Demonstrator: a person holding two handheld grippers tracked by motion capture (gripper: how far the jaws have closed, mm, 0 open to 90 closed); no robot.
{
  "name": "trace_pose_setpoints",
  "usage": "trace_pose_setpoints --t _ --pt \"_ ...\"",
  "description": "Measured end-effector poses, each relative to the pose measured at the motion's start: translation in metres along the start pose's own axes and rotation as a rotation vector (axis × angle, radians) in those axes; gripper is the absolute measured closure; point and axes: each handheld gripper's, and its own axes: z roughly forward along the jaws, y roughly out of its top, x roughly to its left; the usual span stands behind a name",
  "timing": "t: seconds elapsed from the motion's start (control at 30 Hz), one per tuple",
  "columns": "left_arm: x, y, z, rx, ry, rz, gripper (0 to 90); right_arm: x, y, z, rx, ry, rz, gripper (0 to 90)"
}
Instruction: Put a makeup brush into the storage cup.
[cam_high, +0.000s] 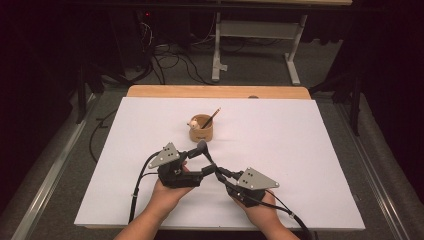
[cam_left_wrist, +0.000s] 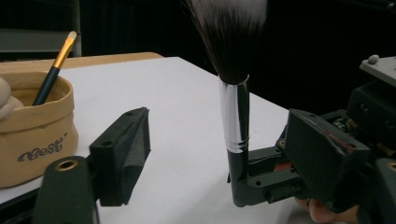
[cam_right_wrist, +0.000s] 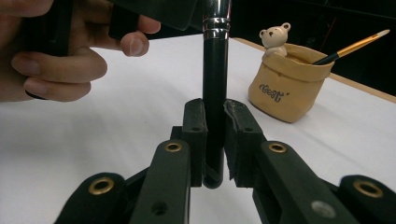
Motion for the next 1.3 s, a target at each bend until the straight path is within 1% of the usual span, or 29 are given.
trace_pose_setpoints --t 0.2,0.23,0.3,0.33,0.37,0.47,0.53,0.57,0.7,0.77,0.93,1.0,1.3 --pt "-0.0001 -0.0007 -0.0002 -0.004 -0.011 -0.003 33.7 0.0008 -0.0002 0.0003 0.004 0.000 0.006 81.4" --pt "-0.0001 -0.0008 -0.0002 -0.005 -0.016 -0.006 35.2 0.0005 -0.0004 0.0006 0.000 0.009 0.006 81.5" --pt "0.0002 -0.0010 -0.0003 -0.006 -0.018 -0.010 38.7 0.0006 -0.0003 0.0006 0.001 0.002 0.004 81.4" --pt "0.0003 -0.0011 -0.0004 -0.010 -0.020 -0.015 40.0 0.0004 -0.0002 0.0002 0.006 0.013 0.006 81.5" --pt "0.0005 -0.0012 -0.0006 -0.010 -0.023 -0.017 42.7 0.0009 -0.0001 0.0005 0.003 -0.002 0.001 81.5" --pt "0.0013 -0.0018 -0.0008 -0.015 -0.039 -0.027 47.9 0.0013 -0.0004 0.0006 0.005 -0.001 0.005 81.4" --pt "0.0015 -0.0019 -0.0007 -0.014 -0.042 -0.028 50.8 0.0020 -0.0007 0.0009 0.008 0.001 0.013 81.4" --pt "0.0013 -0.0020 -0.0007 -0.017 -0.043 -0.030 51.7 0.0016 -0.0008 0.0012 0.008 0.005 0.005 81.4" --pt "0.0015 -0.0020 -0.0017 -0.029 -0.042 -0.033 55.1 0.0015 -0.0010 0.0018 0.007 0.009 -0.001 81.5" --pt "0.0026 -0.0020 -0.0026 -0.030 -0.044 -0.037 57.7 0.0014 -0.0011 0.0019 0.007 0.005 -0.004 81.5" --pt "0.0055 -0.0026 -0.0040 -0.045 -0.057 -0.067 61.9 0.0016 -0.0013 0.0021 0.005 0.006 -0.005 81.4" --pt "0.0060 -0.0030 -0.0041 -0.047 -0.059 -0.072 63.0 0.0017 -0.0013 0.0021 0.005 0.005 -0.004 81.5" --pt "0.0058 -0.0040 -0.0034 -0.043 -0.074 -0.076 67.2 0.0023 -0.0015 0.0026 -0.001 0.008 -0.005 81.4"
